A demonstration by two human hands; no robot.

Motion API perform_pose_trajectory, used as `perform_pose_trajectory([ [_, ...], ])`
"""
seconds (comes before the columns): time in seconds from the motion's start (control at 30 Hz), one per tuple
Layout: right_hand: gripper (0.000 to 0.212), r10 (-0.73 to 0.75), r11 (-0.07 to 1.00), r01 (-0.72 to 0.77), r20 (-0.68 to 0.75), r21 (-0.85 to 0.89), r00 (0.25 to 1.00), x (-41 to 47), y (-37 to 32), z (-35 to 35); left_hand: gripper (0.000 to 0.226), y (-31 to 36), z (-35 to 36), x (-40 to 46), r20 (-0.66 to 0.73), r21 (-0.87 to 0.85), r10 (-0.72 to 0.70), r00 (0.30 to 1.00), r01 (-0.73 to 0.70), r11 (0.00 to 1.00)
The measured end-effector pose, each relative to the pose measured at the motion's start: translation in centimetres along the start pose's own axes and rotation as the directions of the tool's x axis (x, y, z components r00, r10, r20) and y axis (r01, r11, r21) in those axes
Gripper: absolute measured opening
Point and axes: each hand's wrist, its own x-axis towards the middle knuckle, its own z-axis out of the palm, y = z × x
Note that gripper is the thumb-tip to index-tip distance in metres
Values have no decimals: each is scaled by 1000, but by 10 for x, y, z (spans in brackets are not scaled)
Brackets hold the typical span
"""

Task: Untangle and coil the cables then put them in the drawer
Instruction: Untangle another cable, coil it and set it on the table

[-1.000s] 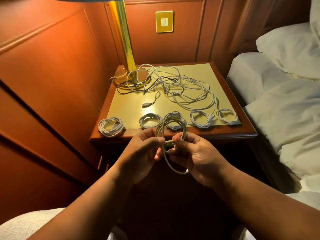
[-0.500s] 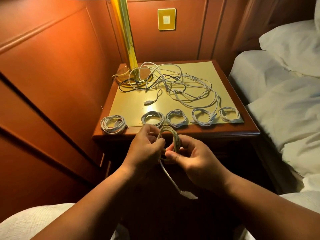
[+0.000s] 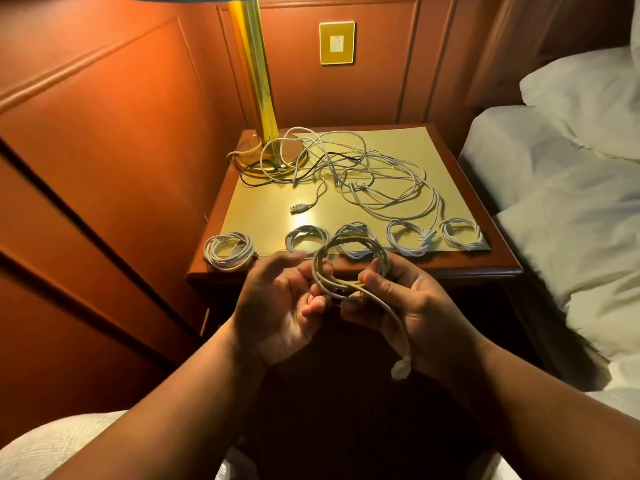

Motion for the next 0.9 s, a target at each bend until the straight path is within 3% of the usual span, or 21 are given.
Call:
perform_pose_trajectory([
  [0.1, 23, 57, 992, -60, 24, 112, 998, -2, -2, -2, 26, 0, 0, 1, 59, 36, -30, 998, 28, 999],
  [0.2, 17, 118, 983, -120, 21, 136, 993, -2, -7, -8, 9, 3, 8, 1, -13, 401, 129, 992, -113, 909],
  [0.3, 11, 168, 984, -169, 13, 64, 986, 0, -10, -12, 18, 0, 9, 2, -21, 818, 406, 914, -218, 533],
  [0.33, 10, 178, 984, -178, 22, 28, 984, 1, -10, -14, 18, -2, 7, 2, -3, 889, 491, 871, -223, 400],
  [0.37, 9, 185, 983, -184, 34, -8, 982, 2, -11, -15, 19, -3, 9, 2, 5, 915, 544, 839, -224, 337],
  [0.4, 10, 184, 983, -183, 47, -33, 982, 3, -11, -15, 21, -6, 11, 1, -14, 893, 563, 826, -243, 378],
  [0.43, 13, 180, 983, -178, 59, -49, 982, 4, -12, -16, 21, -9, 15, 1, -63, 797, 543, 838, -285, 533],
  [0.5, 22, 170, 984, -165, 68, -72, 983, 5, -12, -15, 13, -14, 23, 2, -153, 408, 401, 903, -312, 858],
  [0.57, 22, 169, 982, -162, 57, -100, 984, 6, -12, -14, 15, -18, 25, 4, -226, 152, 308, 924, -279, 948],
  [0.63, 14, 186, 972, -178, 40, -151, 982, 7, -10, -14, 16, -18, 22, 6, -256, 151, 310, 916, -279, 949],
  [0.73, 9, 219, 961, -212, 16, -179, 976, 9, -8, -14, 15, -7, 15, 7, -196, 419, 414, 889, -305, 855],
  [0.87, 9, 222, 967, -218, 17, -133, 975, 11, -8, -17, 16, 6, 5, 3, -21, 808, 567, 824, -320, 495],
  [0.9, 9, 219, 965, -212, 36, -152, 975, 11, -8, -18, 16, 8, 5, 2, 11, 821, 574, 819, -335, 463],
])
